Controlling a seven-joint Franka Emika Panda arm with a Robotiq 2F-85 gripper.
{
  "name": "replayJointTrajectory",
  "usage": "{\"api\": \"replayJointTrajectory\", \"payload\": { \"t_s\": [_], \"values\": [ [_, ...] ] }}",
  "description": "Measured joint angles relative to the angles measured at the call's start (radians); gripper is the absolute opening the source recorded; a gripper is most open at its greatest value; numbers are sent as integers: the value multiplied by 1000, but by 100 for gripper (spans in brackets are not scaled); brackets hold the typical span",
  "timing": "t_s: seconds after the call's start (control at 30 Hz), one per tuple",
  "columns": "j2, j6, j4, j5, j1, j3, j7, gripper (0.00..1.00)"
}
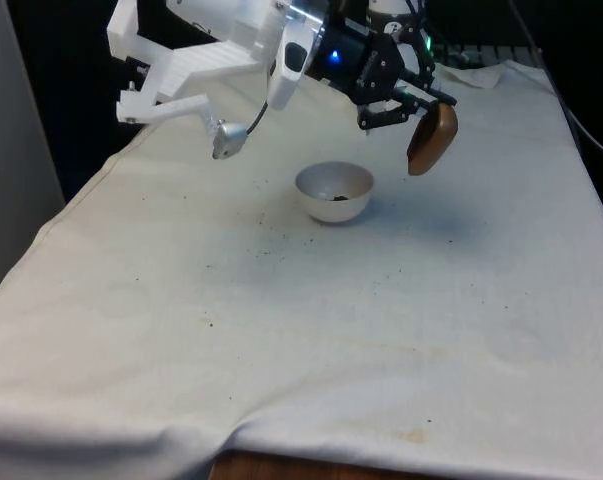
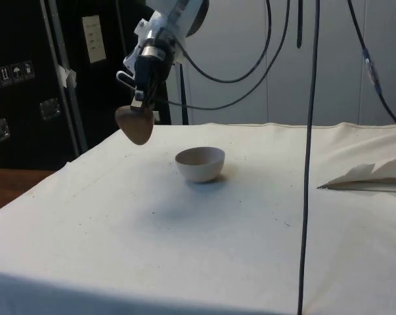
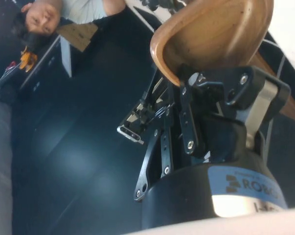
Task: Pour the coffee beans from the cup into the bowl.
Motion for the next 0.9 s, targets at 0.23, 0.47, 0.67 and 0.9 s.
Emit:
{"api": "replayJointTrajectory", "payload": {
  "t_s": [0.23, 0.47, 0.67, 0.9],
  "values": [
    [0, 35, 8, -34, 0, 12, 0, 0],
    [0, 76, 17, -71, 0, 27, 0, 0],
    [0, 114, 24, -94, 0, 40, 0, 0],
    [0, 159, 32, -122, 0, 57, 0, 0]
  ]
}}
